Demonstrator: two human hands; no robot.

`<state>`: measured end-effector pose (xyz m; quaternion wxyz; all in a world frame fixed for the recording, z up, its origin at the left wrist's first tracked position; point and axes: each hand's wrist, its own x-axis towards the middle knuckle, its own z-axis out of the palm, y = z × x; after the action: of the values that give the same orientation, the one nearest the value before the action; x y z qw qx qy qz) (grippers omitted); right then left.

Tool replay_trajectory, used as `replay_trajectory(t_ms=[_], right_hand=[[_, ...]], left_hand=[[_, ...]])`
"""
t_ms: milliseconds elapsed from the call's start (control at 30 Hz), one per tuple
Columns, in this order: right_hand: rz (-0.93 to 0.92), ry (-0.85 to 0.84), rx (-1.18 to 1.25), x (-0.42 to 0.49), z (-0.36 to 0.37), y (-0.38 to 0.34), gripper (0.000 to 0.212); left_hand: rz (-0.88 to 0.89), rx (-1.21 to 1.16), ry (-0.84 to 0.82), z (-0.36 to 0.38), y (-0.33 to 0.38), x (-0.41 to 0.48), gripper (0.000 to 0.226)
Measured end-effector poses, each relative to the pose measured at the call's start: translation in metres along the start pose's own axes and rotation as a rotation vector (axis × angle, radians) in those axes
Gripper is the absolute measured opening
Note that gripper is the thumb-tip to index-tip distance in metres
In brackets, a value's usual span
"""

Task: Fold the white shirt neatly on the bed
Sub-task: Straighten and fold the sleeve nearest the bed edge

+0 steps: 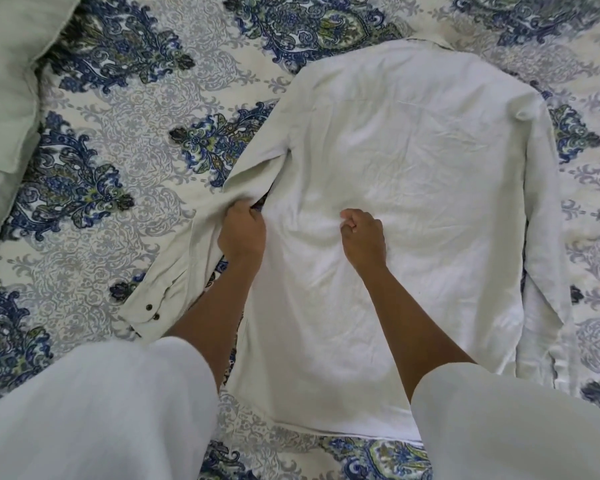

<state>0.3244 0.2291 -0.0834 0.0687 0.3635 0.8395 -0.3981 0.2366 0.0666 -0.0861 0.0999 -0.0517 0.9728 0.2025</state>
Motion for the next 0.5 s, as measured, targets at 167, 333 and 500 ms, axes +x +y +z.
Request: replay_trajectory(t_ms=[167, 333, 500], right_hand=[[-0.026, -0.002, 0.003, 0.012, 0.000, -0.006, 0.030], [-0.030, 0.004, -0.014, 0.024, -0.001, -0.007, 0.027], [-0.037, 0.062, -0.060, 0.036, 0.001, -0.013, 0.024]], left_hand=[[0.376, 0.174, 0.018, 0.013, 0.020, 0.014, 0.028], [0.175, 0.111, -0.004, 0.008, 0.025, 0.032, 0.022], [0.104, 0.096, 0.129, 0.002, 0.034, 0.027, 0.027]])
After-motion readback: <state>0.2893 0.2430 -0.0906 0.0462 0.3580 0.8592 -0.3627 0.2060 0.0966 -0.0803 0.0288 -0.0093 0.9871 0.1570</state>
